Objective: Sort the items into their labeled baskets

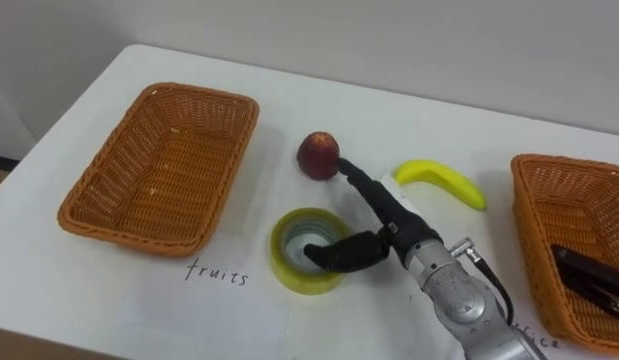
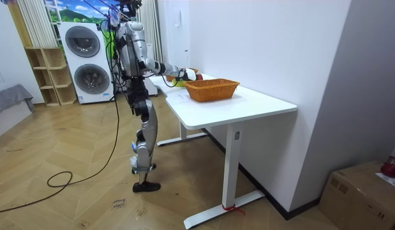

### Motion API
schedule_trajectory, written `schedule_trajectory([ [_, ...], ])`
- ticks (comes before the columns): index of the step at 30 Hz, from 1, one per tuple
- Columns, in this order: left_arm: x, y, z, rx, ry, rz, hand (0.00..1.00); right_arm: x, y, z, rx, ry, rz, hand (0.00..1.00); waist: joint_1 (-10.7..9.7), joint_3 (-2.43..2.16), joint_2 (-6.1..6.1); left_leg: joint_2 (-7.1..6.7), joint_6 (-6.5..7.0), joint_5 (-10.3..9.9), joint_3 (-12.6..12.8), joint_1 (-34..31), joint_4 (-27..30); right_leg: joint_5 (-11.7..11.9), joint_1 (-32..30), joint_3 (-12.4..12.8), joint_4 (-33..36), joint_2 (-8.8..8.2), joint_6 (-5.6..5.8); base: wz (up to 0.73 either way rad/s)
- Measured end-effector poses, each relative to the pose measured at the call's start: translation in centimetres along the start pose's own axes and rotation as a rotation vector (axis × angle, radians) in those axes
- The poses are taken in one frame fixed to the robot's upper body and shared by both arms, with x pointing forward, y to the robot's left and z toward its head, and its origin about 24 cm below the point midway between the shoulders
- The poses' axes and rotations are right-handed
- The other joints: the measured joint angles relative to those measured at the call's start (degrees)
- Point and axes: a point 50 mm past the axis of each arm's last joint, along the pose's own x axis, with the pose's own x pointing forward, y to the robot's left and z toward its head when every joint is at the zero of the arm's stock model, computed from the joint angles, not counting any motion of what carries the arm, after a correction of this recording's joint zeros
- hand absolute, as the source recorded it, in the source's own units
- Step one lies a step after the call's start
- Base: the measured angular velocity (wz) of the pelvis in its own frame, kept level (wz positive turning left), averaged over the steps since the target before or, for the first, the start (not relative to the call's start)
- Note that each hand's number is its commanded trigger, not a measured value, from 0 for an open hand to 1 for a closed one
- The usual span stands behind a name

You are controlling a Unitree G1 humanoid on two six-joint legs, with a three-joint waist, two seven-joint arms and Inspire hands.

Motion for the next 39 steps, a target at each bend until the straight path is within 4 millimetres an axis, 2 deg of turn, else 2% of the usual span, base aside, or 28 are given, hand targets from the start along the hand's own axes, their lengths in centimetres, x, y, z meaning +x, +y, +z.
schedule_trajectory([
  [3, 0.1, 0.2, -0.2, -0.014, 0.014, -0.011, 0.0, -0.1, -0.1, 0.1, 0.001, 0.008, 0.042, 0.0, 0.14, -0.11, -1.24, 0.01, 0.0, 0.0, -0.12, 0.0, 0.0, 0.0, 0.0, -0.05, -0.01, 0.0, 0.0, 0.0],
  [5, 0.1, 0.3, -0.1, -0.023, 0.017, -0.022, 0.0, -0.1, -0.3, 0.0, -0.003, 0.02, 0.063, 0.0, 0.26, 0.01, -1.81, -0.1, 0.01, 0.0, -0.61, 0.2, 0.05, 0.0, 0.32, -0.22, -0.01, -0.07, 0.0, 0.06],
  [17, 0.2, 0.7, 0.0, -0.036, 0.024, -0.045, 0.0, 0.4, -1.2, 0.5, -0.085, 0.046, 0.139, 0.0, 0.73, -0.02, -1.87, -0.12, 0.0, 0.01, -0.89, 0.25, 0.1, 0.0, 0.47, -0.78, -0.04, -0.07, 0.0, 0.01],
  [34, 0.3, 1.1, -0.6, -0.041, 0.058, -0.009, 0.0, 0.4, -1.2, 0.2, -0.083, 0.065, 0.165, 0.0, 0.71, -0.03, -1.94, -0.09, 0.0, 0.01, -0.92, 1.06, 0.0, 0.0, 1.21, 0.08, -0.07, 0.0, 0.0, 0.0],
  [39, 0.3, 1.4, -0.9, -0.055, 0.073, -0.002, 0.0, 0.4, -1.1, 0.0, -0.081, 0.079, 0.193, 0.0, 0.9, -0.03, -2.6, -0.05, -0.01, 0.01, -0.98, 1.23, 0.01, 0.0, 1.41, -0.06, -0.09, 0.05, 0.0, 0.0],
])
